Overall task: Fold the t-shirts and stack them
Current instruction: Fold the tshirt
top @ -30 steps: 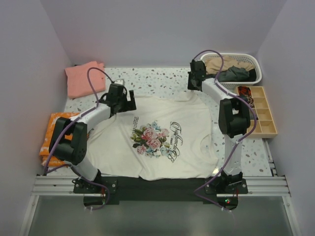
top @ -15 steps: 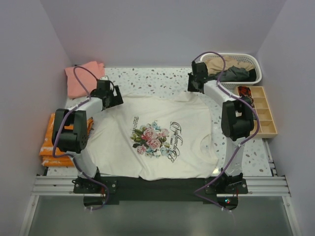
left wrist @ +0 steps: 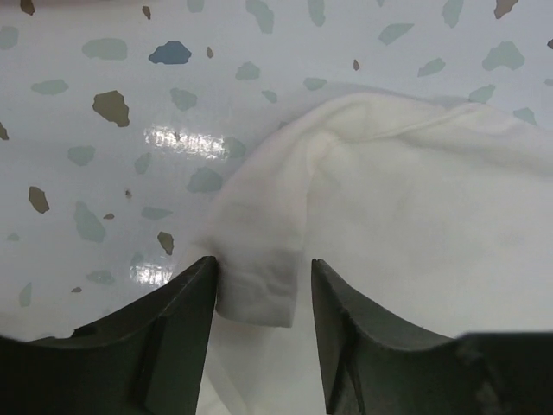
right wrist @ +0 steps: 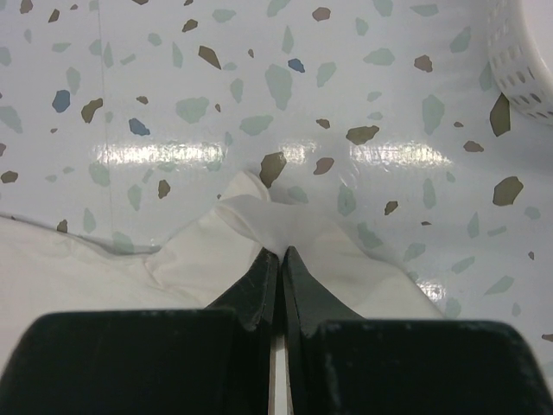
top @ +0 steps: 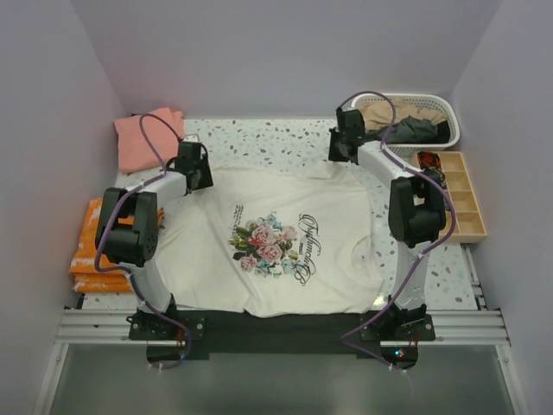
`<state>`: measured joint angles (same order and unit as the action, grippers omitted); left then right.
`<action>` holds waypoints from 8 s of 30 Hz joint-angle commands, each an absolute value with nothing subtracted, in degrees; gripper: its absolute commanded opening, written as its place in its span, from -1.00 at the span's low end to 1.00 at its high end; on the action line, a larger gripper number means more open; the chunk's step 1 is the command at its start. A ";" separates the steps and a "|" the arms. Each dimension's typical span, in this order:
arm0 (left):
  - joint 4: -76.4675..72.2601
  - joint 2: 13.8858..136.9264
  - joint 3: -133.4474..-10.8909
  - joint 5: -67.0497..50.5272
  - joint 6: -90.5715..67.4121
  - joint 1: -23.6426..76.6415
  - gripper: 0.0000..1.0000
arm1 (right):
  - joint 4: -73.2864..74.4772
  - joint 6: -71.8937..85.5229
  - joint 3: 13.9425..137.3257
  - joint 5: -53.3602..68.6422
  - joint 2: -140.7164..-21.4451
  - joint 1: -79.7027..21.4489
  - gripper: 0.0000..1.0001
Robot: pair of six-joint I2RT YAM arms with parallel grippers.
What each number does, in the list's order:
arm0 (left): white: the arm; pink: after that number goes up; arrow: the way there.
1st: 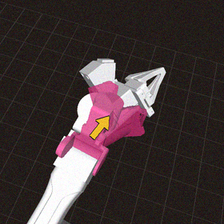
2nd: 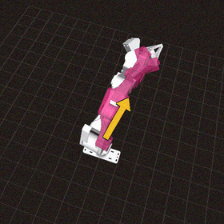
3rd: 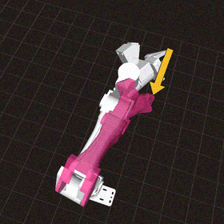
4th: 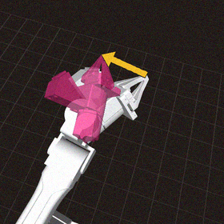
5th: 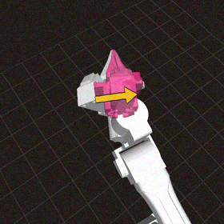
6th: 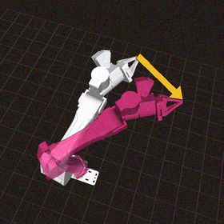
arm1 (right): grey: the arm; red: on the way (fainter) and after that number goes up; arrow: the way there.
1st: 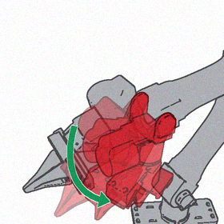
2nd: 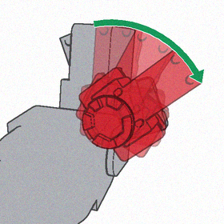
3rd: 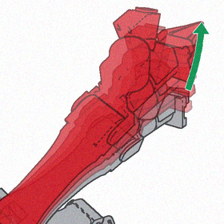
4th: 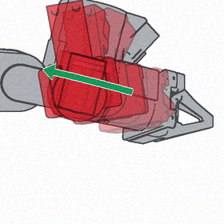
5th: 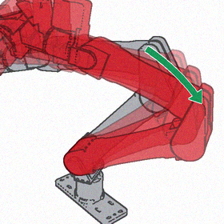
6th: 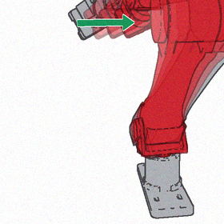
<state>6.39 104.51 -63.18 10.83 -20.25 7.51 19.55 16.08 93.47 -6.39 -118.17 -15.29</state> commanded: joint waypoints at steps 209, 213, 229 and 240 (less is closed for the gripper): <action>16.00 106.26 -66.35 21.27 -18.19 20.21 1.00 | 27.43 24.96 59.05 -20.30 -86.35 -33.84 -0.16; 16.61 106.35 -66.45 20.92 -18.54 20.21 1.00 | 25.31 25.22 62.66 -19.16 -95.26 -31.12 -0.21; 17.49 114.25 -73.38 18.55 -19.95 20.21 1.00 | 26.72 24.09 73.55 -17.40 -114.50 -17.58 -0.20; 20.57 121.47 -85.43 26.27 -15.83 19.17 1.00 | 32.87 22.59 94.39 -16.70 -127.88 -13.27 -0.19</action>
